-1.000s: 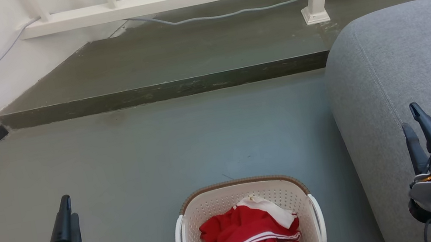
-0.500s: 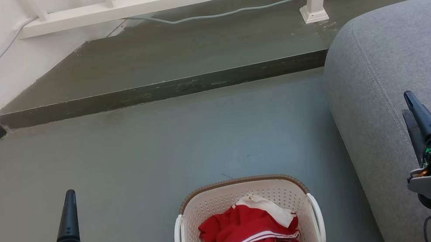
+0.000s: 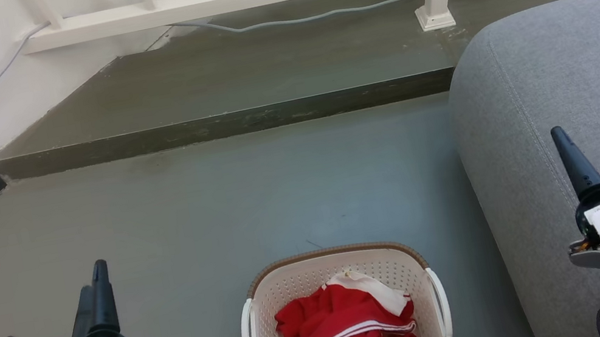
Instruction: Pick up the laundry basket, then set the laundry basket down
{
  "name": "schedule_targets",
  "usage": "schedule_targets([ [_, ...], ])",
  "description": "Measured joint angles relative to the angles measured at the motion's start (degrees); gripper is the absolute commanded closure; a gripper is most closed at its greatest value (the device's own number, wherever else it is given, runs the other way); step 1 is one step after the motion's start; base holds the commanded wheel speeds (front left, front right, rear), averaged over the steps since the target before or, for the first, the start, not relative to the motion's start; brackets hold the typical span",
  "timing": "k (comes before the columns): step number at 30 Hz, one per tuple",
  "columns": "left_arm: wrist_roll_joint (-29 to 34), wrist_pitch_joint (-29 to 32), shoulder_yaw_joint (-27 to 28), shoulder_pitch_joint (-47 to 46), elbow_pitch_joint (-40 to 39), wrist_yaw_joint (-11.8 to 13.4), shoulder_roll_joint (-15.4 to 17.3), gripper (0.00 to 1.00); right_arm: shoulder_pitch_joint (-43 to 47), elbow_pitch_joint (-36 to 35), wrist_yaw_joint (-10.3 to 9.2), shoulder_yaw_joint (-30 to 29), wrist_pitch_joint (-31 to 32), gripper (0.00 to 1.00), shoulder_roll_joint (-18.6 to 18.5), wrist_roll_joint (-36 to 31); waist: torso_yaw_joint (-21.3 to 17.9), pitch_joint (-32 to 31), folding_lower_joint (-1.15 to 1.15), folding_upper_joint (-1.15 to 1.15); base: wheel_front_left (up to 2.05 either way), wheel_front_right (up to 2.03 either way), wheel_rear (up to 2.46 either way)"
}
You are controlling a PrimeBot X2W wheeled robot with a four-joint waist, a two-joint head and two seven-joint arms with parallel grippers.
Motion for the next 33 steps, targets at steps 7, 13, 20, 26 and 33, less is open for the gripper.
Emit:
schedule_targets([
  [7, 8.3, -1.5, -1.2, -0.2, -1.2, 1.5, 0.0, 0.0, -0.5, 0.0, 0.01, 1.1, -1.3, 0.0, -1.1, -7.0, -0.1, 0.1, 0.0, 0.0, 0.0, 0.0, 0.0],
  [13, 13.7, -2.5, -2.1, -0.2, -1.8, 2.4, -0.1, 0.0, -1.1, 0.0, -0.03, 2.1, -2.5, 0.0, -1.2, -12.4, -0.3, 0.1, 0.0, 0.0, 0.0, 0.0, 0.0],
  [20, 19.9, -4.1, -2.8, -0.2, -2.9, 2.9, -0.6, 0.0, -1.1, -0.5, -0.07, 2.9, -3.8, 0.0, -1.2, -18.0, -0.5, 0.1, 0.0, 0.0, 0.0, 0.0, 0.0],
  [26, 24.4, -5.1, -3.5, -0.2, -3.3, 3.1, -1.0, 0.0, -1.2, -0.7, -0.56, 3.2, -5.1, 0.0, -1.2, -22.7, -0.6, 0.2, 0.0, 0.0, 0.0, 0.0, 0.0],
  [33, 29.5, -6.5, -4.0, -0.2, -3.9, 3.5, -1.0, 0.0, -1.2, -0.8, -0.62, 3.5, -6.0, 0.0, -1.2, -27.9, -0.7, 0.3, 0.0, 0.0, 0.0, 0.0, 0.0],
])
